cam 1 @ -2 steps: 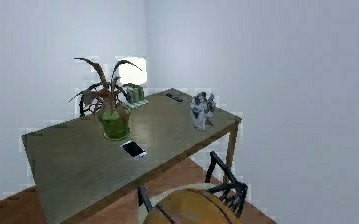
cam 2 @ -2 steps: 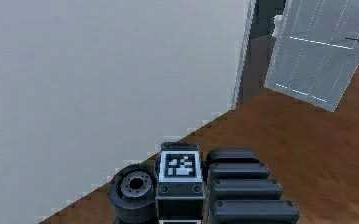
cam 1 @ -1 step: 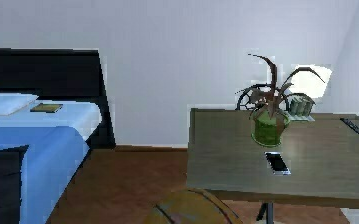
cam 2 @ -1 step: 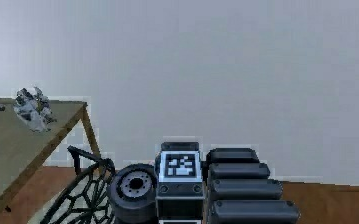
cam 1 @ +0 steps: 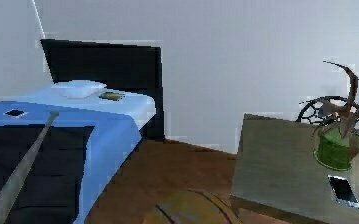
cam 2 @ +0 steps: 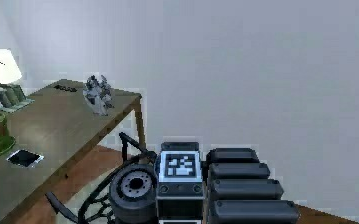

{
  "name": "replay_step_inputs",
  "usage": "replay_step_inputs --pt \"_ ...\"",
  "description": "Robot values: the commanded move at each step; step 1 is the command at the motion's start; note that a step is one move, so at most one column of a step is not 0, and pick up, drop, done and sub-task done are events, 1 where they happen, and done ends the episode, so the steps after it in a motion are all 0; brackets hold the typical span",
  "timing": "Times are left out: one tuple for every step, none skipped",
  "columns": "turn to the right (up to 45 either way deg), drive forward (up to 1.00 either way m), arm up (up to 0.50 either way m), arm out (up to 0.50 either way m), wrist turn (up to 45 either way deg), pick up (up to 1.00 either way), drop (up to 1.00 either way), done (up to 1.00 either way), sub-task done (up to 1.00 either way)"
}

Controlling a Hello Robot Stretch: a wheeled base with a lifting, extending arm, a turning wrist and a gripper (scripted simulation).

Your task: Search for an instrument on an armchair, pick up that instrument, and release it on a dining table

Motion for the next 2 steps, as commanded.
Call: replay_step_inputs --pt "0.0 0.65 0.0 0.0 0.0 0.0 0.0 0.0 0.0" --pt "21.0 0.0 0.0 0.0 0.0 0.0 0.0 0.0 0.0"
